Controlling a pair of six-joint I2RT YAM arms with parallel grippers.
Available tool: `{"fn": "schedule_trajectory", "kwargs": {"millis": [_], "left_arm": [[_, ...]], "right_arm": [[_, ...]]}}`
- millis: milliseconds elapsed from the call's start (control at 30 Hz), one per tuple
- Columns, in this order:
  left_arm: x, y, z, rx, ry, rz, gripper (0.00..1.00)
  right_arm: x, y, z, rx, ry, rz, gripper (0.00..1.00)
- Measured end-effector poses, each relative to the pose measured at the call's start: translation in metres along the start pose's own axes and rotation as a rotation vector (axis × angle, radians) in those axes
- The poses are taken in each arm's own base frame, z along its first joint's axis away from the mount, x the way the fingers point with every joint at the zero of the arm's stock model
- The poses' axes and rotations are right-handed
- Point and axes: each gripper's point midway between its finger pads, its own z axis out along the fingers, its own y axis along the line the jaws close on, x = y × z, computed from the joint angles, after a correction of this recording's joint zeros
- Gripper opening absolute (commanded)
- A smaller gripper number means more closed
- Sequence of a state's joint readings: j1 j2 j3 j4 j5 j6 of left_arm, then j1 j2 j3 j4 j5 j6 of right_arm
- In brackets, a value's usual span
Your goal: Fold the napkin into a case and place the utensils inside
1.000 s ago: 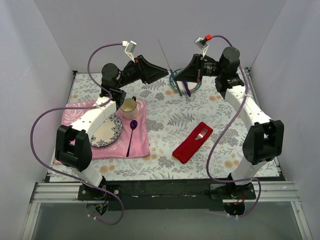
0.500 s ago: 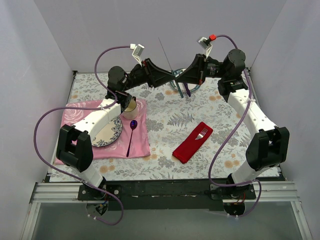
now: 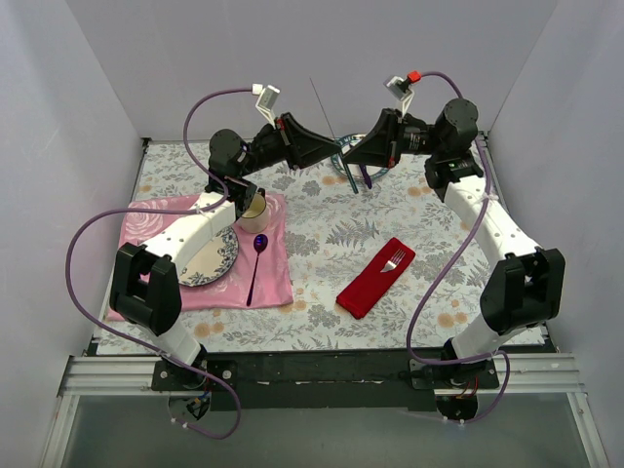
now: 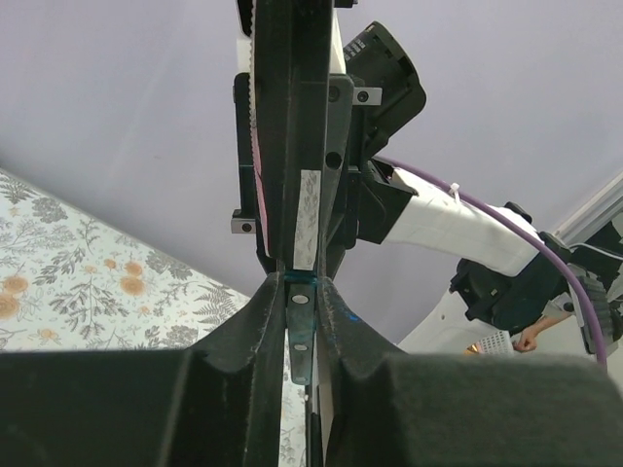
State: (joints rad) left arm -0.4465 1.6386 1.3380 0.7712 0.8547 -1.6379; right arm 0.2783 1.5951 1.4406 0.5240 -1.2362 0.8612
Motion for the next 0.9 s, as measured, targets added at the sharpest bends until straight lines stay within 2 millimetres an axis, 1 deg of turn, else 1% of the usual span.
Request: {"fn": "schedule_trajectory", "kwargs": {"millis": [33,133,167,200,233,267,367,400,500,633,700,733,800,833,867,900], "left_arm": [[0.000,0.000,0.000,0.000,0.000,0.000,0.00],[0.001,-0.001,0.000,0.004,0.005,-0.005,0.00],[0.001,-0.002,0.000,0.006,0.006,-0.006,0.00],[0.001,-0.002,0.001,0.008,0.007,-0.006,0.00],[0.001,-0.003,0.001,0.009,0.008,-0.005,0.00],[0.001,-0.003,0.001,0.010,0.010,-0.004,0.00],[0.003,-0.002,0.001,0.006,0.014,-0.008,0.00],[0.004,0.000,0.001,-0.004,0.019,-0.013,0.00],[0.010,0.014,0.001,-0.066,0.037,-0.040,0.00],[0.020,0.039,0.003,-0.215,0.076,-0.066,0.00],[0.027,0.050,0.007,-0.294,0.101,-0.048,0.00],[0.033,0.056,0.010,-0.338,0.119,-0.034,0.00],[0.047,0.063,0.021,-0.402,0.169,-0.007,0.00],[0.054,0.067,0.028,-0.432,0.191,0.007,0.00],[0.065,0.071,0.034,-0.460,0.219,0.015,0.00],[0.077,0.075,0.041,-0.491,0.249,0.021,0.00]], "right_arm": [[0.000,0.001,0.000,0.001,-0.001,0.000,0.01],[0.002,0.002,-0.001,0.003,-0.002,0.000,0.02],[0.002,0.003,-0.001,0.002,-0.002,-0.002,0.10],[0.002,0.003,-0.001,0.003,-0.003,-0.002,0.33],[0.002,0.003,-0.001,0.005,-0.004,-0.001,0.42],[0.002,0.002,-0.001,0.007,-0.005,-0.003,0.49],[0.005,-0.001,-0.003,0.015,0.005,0.017,0.75],[0.006,-0.003,-0.006,0.024,0.007,0.032,0.80],[0.007,-0.022,-0.029,0.091,0.000,0.049,0.83],[0.011,-0.068,-0.082,0.318,-0.039,0.089,0.83],[0.018,-0.089,-0.110,0.462,-0.030,0.085,0.83],[0.025,-0.098,-0.120,0.526,-0.013,0.080,0.81],[0.043,-0.113,-0.134,0.635,0.042,0.065,0.74],[0.060,-0.122,-0.142,0.694,0.086,0.058,0.70],[0.072,-0.127,-0.147,0.725,0.117,0.068,0.62],[0.089,-0.134,-0.153,0.762,0.157,0.075,0.60]]}}
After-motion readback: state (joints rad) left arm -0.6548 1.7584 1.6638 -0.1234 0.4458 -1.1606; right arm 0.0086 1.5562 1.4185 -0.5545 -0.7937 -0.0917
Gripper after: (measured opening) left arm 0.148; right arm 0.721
